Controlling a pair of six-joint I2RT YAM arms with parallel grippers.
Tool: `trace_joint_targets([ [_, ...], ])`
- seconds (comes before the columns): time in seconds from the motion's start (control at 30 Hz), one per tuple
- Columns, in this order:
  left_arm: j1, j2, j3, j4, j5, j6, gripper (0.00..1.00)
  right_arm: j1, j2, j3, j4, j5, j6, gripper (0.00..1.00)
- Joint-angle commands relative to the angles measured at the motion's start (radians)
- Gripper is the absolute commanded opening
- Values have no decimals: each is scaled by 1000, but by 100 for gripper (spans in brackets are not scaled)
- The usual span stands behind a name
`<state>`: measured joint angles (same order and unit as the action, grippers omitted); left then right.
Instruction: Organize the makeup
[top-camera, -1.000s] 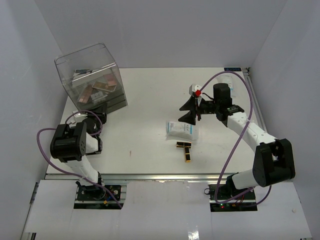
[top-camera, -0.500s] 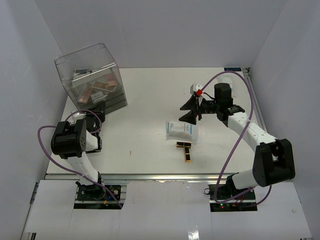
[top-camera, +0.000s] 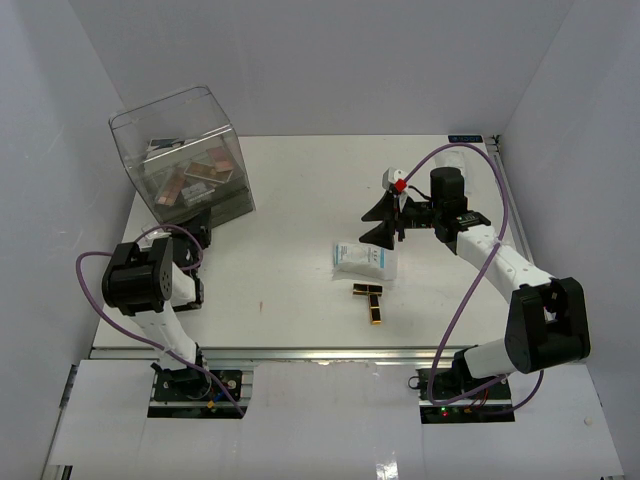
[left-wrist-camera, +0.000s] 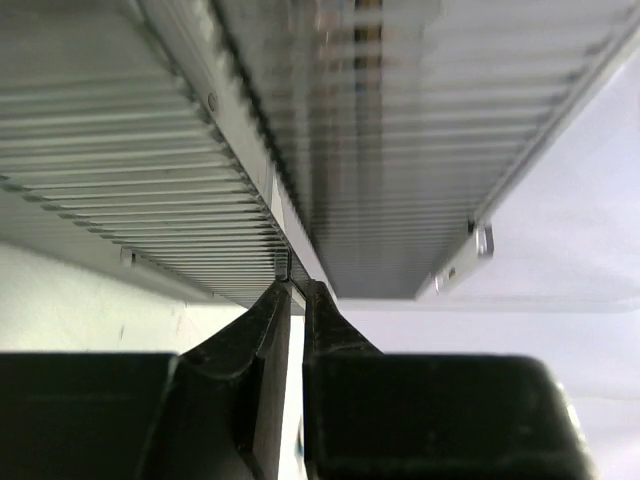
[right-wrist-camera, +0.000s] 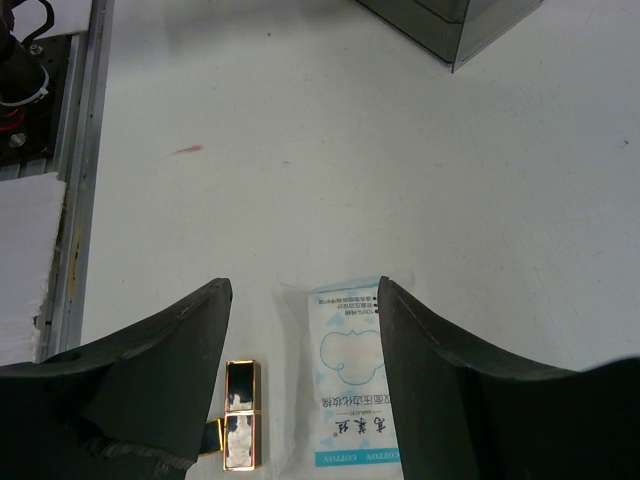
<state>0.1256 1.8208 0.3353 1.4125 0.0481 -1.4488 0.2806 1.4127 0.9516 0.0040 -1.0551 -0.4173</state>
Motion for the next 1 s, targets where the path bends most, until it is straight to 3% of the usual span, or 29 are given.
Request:
trace_joint_targets([
  [0.0,2,-59,-117,113,85,13,0,-9,-12,1,33,-20,16,66],
  [0.37,0,-280,-324,45,198,-18,0,-17,3,1,34,-1,17,67],
  [0.83,-9,-517,-332,-204,208,25,0,-27,9,1,31,17,17,67],
  [0.97,-11,-504,-331,-236,194,31,11,-30,10,-1,31,19,18,67],
])
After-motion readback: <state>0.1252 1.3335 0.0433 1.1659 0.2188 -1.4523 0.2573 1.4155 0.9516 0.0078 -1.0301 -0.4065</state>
